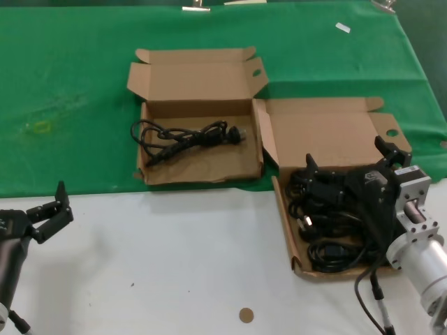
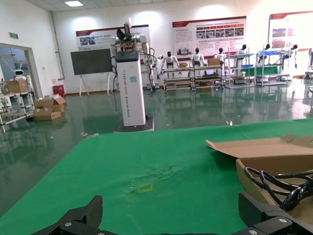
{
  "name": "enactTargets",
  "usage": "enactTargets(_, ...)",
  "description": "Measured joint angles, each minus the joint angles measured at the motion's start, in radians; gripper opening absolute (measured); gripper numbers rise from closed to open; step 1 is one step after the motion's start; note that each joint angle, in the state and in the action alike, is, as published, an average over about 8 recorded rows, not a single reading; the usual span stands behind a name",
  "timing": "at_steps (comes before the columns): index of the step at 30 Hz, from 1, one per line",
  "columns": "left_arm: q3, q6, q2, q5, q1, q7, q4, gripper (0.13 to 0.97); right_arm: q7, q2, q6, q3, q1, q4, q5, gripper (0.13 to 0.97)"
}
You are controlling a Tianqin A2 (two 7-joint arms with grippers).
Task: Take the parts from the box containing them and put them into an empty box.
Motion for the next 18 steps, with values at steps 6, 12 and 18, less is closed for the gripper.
enactTargets(6, 0.0, 0.0, 0.0, 0.0, 0.0, 0.0, 0.0, 0.966, 0.0, 0.0, 0.0, 0.0, 0.0, 0.0, 0.0, 0.966)
enactTargets(12, 0.0, 0.0, 0.0, 0.0, 0.0, 0.0, 0.0, 0.966, 0.0, 0.0, 0.0, 0.0, 0.0, 0.0, 0.0, 0.966)
enactTargets(18, 0.0, 0.0, 0.0, 0.0, 0.0, 0.0, 0.0, 0.966, 0.0, 0.0, 0.0, 0.0, 0.0, 0.0, 0.0, 0.966)
